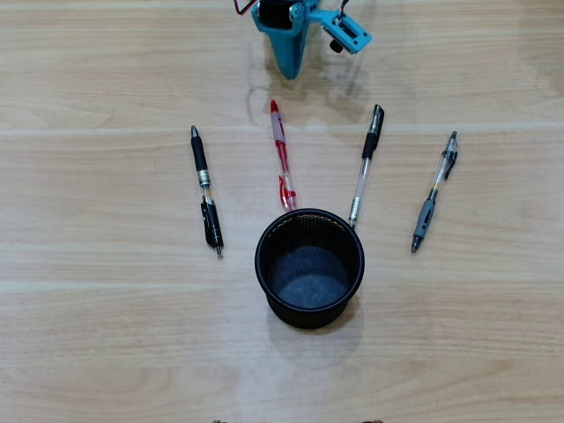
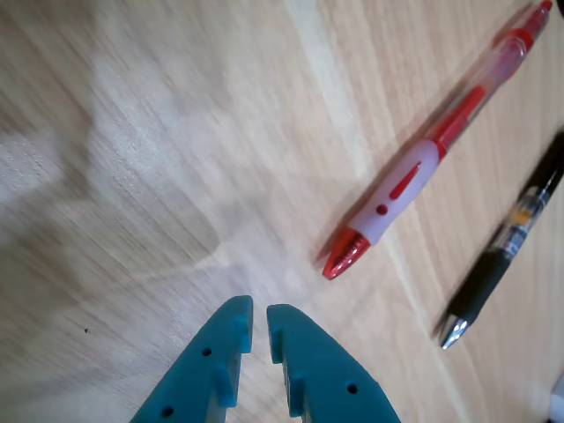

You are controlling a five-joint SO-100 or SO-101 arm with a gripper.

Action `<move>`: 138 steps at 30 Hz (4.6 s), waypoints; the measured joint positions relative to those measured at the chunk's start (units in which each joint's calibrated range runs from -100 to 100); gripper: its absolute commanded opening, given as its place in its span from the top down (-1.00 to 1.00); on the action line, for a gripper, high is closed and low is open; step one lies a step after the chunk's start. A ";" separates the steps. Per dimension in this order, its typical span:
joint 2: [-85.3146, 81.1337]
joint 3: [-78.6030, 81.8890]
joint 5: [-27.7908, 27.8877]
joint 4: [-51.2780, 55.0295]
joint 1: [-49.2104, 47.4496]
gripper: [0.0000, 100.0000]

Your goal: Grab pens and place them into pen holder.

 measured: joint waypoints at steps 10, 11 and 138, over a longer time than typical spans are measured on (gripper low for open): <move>0.00 0.00 0.00 0.00 1.69 0.93; 0.00 0.00 0.00 0.00 2.03 0.93; 108.84 -78.80 -30.62 -73.21 -3.46 0.64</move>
